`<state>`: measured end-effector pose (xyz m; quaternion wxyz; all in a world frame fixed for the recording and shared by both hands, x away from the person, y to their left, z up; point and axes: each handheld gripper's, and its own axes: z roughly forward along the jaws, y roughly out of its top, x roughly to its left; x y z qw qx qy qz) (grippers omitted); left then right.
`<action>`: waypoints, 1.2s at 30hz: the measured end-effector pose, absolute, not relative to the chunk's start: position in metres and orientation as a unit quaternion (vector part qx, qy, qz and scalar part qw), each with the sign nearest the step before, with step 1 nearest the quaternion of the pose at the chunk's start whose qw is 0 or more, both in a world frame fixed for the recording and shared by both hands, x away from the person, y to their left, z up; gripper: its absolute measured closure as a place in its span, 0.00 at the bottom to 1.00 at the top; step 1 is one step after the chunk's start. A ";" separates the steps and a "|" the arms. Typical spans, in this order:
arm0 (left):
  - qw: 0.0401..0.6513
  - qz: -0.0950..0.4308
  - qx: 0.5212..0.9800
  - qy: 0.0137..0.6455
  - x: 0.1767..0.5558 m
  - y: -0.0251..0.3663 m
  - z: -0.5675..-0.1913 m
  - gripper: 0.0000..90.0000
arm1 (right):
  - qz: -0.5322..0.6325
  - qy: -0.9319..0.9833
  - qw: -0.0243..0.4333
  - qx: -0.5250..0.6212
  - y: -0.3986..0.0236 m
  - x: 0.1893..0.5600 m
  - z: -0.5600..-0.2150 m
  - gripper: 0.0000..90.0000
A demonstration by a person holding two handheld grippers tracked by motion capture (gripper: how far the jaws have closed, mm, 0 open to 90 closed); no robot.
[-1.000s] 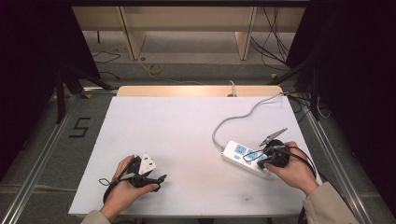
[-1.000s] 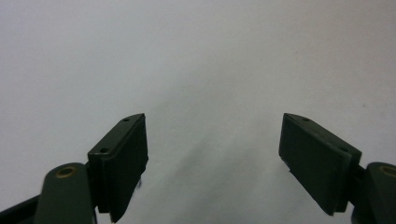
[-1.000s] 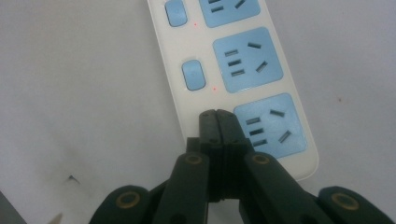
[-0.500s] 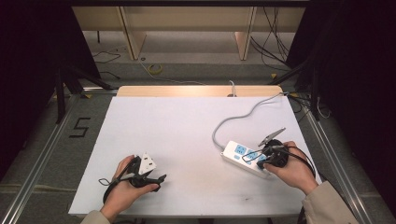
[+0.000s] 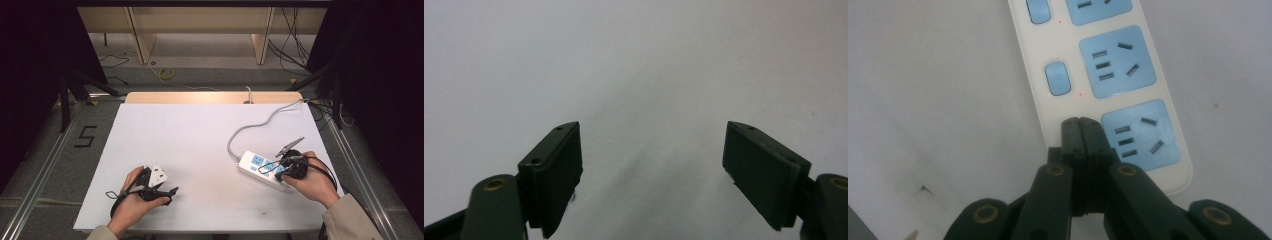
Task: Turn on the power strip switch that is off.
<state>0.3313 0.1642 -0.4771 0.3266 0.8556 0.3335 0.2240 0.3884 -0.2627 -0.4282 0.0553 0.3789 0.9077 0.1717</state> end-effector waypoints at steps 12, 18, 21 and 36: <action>0.327 0.226 0.855 0.333 0.331 0.164 -0.477 0.26 | 0.167 0.908 0.054 0.381 -0.262 0.389 -0.429 1.00; 0.327 0.226 0.855 0.333 0.331 0.164 -0.477 0.26 | 0.167 0.907 0.052 0.383 -0.262 0.389 -0.430 1.00; 0.326 0.226 0.855 0.333 0.331 0.164 -0.477 0.26 | 0.165 0.907 0.052 0.384 -0.261 0.389 -0.430 1.00; 0.327 0.226 0.855 0.332 0.331 0.164 -0.477 0.26 | 0.163 0.907 0.054 0.384 -0.260 0.389 -0.430 1.00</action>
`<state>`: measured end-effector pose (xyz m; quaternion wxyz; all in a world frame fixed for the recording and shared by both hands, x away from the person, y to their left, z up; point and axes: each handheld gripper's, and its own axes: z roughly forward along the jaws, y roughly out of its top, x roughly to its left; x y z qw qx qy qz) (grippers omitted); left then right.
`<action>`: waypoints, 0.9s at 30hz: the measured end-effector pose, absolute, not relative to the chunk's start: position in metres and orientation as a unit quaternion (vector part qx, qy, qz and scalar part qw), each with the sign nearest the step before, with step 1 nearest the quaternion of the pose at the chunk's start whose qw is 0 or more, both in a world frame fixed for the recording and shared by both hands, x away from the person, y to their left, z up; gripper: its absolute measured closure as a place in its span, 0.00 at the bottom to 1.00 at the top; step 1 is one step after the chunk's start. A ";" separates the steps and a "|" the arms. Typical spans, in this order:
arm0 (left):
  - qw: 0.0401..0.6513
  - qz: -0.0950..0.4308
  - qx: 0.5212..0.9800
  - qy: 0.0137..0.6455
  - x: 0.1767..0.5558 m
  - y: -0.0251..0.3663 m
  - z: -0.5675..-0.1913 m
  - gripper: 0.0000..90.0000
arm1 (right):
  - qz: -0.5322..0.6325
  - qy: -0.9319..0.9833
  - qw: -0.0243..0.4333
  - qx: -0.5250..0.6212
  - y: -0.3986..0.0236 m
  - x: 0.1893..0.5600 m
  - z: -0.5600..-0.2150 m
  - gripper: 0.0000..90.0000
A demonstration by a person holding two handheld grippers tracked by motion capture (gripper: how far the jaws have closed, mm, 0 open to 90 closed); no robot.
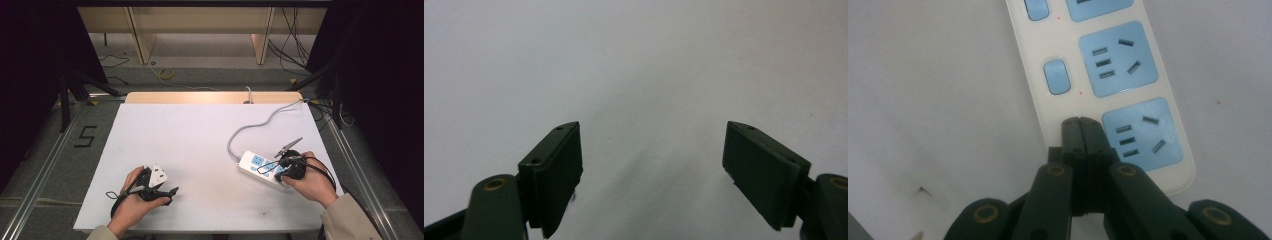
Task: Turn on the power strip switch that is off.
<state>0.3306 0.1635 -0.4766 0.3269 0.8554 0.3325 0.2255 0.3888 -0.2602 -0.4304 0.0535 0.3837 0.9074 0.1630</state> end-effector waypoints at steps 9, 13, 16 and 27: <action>0.327 0.225 0.856 0.332 0.331 0.163 -0.477 0.26 | 0.160 0.908 0.058 0.383 -0.259 0.388 -0.431 1.00; 0.327 0.225 0.856 0.332 0.331 0.163 -0.477 0.26 | 0.161 0.907 0.056 0.386 -0.260 0.389 -0.431 1.00; 0.327 0.225 0.856 0.332 0.331 0.163 -0.477 0.26 | 0.164 0.906 0.053 0.387 -0.259 0.389 -0.432 1.00; 0.327 0.225 0.855 0.333 0.330 0.164 -0.477 0.26 | 0.175 0.906 0.054 0.382 -0.257 0.389 -0.433 1.00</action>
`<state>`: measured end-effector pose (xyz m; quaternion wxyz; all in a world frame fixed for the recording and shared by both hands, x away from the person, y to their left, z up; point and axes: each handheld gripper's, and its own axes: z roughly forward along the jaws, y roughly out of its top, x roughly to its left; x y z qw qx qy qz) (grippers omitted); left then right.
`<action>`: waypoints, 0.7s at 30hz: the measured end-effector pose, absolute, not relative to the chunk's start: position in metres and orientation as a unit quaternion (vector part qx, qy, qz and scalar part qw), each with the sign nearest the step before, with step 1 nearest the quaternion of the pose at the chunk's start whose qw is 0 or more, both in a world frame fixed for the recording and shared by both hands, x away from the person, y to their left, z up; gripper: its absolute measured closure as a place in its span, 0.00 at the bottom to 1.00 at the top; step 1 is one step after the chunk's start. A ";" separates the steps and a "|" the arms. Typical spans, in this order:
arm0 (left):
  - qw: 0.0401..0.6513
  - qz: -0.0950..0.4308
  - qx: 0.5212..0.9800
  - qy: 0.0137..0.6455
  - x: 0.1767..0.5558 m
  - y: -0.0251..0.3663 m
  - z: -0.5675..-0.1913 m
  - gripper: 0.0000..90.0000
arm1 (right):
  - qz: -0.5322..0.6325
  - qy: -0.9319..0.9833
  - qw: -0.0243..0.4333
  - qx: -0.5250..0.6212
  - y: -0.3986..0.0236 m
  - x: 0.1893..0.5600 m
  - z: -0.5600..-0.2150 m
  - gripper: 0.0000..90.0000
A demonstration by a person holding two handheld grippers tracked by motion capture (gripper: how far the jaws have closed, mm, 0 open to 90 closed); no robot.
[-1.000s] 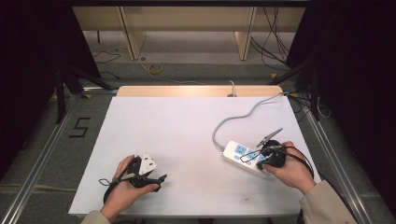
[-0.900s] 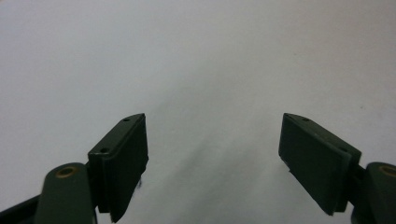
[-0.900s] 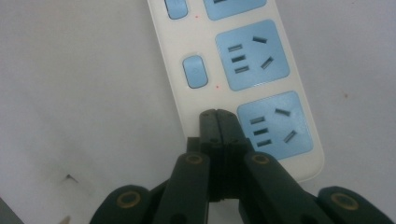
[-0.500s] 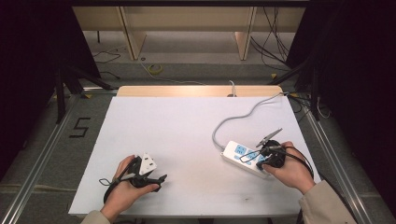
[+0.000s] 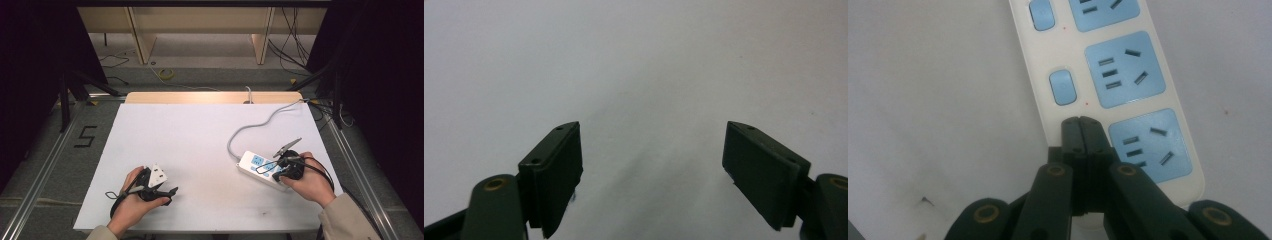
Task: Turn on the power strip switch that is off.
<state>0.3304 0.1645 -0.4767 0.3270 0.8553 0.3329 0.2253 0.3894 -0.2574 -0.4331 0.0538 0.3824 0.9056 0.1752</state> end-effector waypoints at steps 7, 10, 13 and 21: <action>0.327 0.225 0.855 0.333 0.331 0.164 -0.477 0.26 | 0.177 0.906 0.055 0.381 -0.258 0.389 -0.433 1.00; 0.327 0.224 0.856 0.333 0.331 0.163 -0.477 0.26 | 0.181 0.905 0.054 0.381 -0.259 0.389 -0.433 1.00; 0.327 0.224 0.856 0.333 0.331 0.163 -0.477 0.27 | 0.183 0.904 0.052 0.383 -0.260 0.389 -0.433 1.00; 0.327 0.223 0.856 0.333 0.331 0.163 -0.477 0.27 | 0.186 0.905 0.057 0.379 -0.259 0.389 -0.432 1.00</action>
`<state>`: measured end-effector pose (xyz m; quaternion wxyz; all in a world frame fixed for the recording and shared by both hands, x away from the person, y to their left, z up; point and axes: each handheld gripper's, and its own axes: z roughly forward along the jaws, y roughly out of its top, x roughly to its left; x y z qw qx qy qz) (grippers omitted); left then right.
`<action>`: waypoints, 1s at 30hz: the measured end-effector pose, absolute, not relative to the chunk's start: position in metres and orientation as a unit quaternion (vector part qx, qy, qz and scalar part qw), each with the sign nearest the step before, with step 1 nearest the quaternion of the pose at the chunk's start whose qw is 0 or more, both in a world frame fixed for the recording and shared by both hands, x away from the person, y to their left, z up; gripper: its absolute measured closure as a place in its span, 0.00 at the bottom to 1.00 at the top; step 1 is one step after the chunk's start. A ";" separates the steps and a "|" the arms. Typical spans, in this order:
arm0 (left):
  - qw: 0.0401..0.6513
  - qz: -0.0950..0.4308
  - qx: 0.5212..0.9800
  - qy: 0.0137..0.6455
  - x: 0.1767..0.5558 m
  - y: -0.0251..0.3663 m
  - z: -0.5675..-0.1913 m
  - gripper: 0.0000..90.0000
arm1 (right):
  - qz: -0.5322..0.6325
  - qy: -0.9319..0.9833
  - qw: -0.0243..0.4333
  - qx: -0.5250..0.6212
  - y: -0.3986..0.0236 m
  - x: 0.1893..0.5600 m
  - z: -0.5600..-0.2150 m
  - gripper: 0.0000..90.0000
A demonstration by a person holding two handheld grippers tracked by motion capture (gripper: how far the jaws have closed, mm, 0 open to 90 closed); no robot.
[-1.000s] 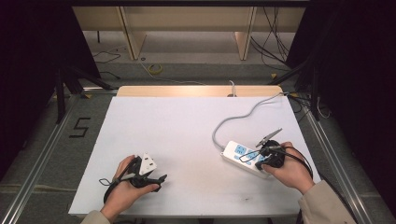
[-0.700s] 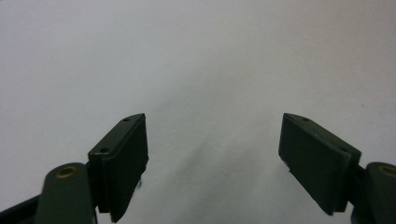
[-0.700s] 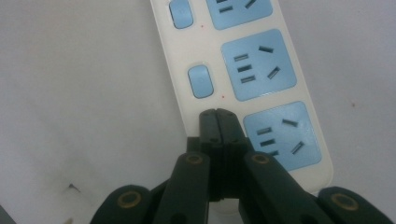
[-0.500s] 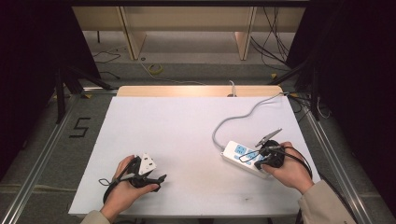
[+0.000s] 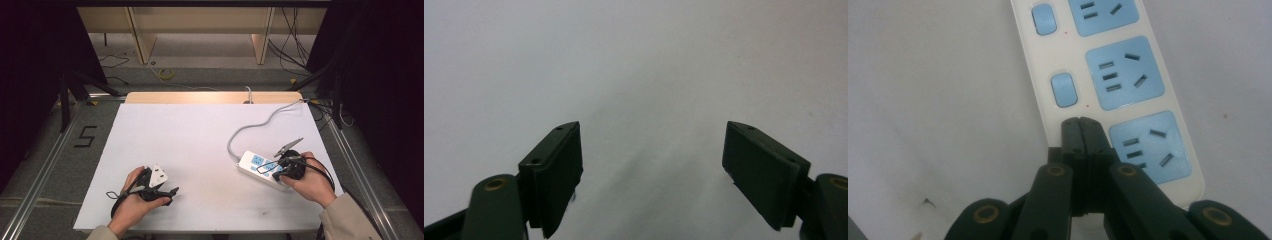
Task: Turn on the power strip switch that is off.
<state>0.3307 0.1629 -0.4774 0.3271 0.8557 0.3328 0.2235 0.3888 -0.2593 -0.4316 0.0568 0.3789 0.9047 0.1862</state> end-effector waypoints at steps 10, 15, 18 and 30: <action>0.328 0.223 0.856 0.333 0.331 0.162 -0.478 0.27 | 0.209 0.899 0.068 0.378 -0.262 0.387 -0.426 1.00; 0.328 0.223 0.855 0.333 0.330 0.162 -0.478 0.27 | 0.215 0.900 0.069 0.374 -0.262 0.387 -0.425 1.00; 0.327 0.223 0.857 0.330 0.331 0.162 -0.478 0.27 | 0.217 0.900 0.071 0.372 -0.262 0.386 -0.425 1.00; 0.327 0.223 0.856 0.331 0.330 0.162 -0.477 0.27 | 0.237 0.900 0.071 0.359 -0.259 0.383 -0.425 0.99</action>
